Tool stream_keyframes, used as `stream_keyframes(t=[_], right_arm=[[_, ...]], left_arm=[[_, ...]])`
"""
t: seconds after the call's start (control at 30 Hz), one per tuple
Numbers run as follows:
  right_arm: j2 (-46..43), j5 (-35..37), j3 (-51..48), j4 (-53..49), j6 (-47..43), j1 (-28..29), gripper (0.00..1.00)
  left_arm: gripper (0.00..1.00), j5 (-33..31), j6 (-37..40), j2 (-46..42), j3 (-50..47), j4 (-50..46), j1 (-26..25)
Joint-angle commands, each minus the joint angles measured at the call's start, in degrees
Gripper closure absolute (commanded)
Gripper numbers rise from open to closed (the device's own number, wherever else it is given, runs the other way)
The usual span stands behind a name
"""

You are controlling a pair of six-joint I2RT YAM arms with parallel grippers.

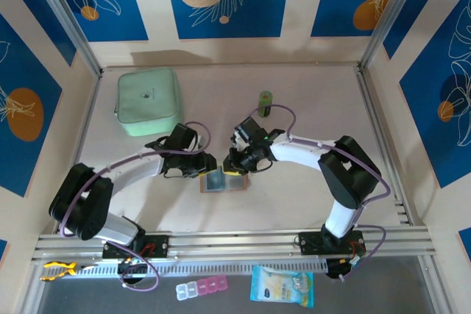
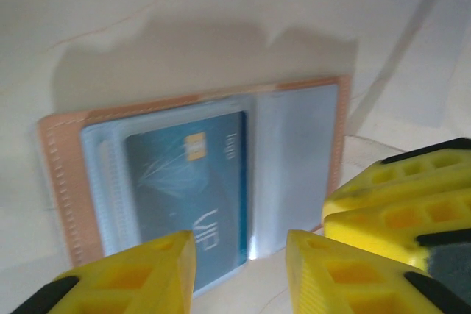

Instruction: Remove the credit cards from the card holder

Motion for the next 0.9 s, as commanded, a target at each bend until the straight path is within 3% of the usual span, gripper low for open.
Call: stream_keyframes(t=[0.0, 0.43, 0.87], right_arm=[[2.0, -2.0, 2.2, 0.3, 0.9, 0.7, 0.81], [6.6, -3.9, 5.3, 0.0, 0.3, 1.4, 0.79], [8.7, -3.7, 6.3, -1.2, 0.5, 1.5, 0.78]], left_arm=[[0.67, 0.0, 1.0, -1.4, -1.8, -1.1, 1.2], [0.87, 1.5, 1.8, 1.3, -5.2, 1.6, 3.4], [0.88, 1.1, 3.0, 1.9, -6.0, 0.6, 4.3]])
